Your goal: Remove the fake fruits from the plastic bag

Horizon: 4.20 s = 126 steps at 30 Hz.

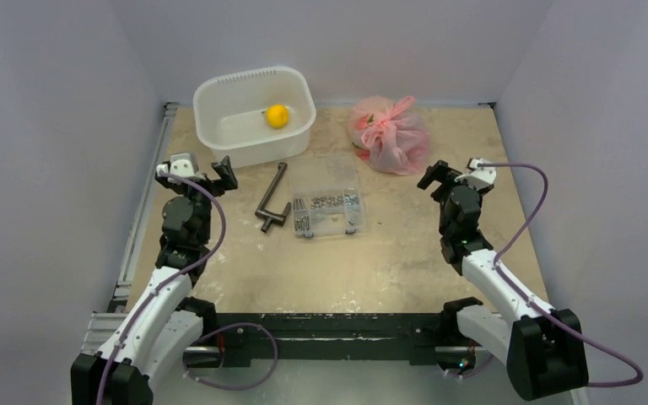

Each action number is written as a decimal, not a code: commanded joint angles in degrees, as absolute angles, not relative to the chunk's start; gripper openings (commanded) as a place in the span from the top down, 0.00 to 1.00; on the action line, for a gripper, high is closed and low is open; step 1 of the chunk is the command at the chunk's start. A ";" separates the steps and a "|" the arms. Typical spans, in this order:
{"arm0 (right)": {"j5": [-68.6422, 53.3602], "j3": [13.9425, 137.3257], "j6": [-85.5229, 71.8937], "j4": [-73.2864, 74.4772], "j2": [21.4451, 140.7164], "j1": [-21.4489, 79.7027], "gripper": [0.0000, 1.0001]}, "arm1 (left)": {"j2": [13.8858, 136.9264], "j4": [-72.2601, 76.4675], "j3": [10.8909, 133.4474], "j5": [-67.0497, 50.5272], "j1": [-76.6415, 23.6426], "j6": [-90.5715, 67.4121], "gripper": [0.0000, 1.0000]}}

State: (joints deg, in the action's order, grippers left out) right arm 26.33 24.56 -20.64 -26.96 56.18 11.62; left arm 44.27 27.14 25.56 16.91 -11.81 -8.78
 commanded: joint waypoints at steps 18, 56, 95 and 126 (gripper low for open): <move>8.73 47.51 -26.51 -13.74 75.35 11.68 0.01 | 45.91 -3.01 44.82 13.53 -9.14 -20.96 0.00; 10.67 75.29 -29.41 -4.61 106.52 11.68 1.00 | 59.70 -0.90 52.91 -36.10 -9.15 -19.72 0.00; -0.30 32.18 -44.57 41.05 29.66 11.78 0.83 | 92.10 -14.49 78.72 -13.43 -49.93 -20.43 0.08; 5.63 35.48 -44.50 32.24 45.61 11.78 0.80 | 125.70 -29.85 112.77 -0.47 -58.54 -12.88 0.62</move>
State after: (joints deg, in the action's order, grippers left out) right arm 3.44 33.21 -44.18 32.32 43.97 11.62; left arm 125.32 -27.05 109.03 -2.81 -58.59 -13.89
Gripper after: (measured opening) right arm 0.242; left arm 0.395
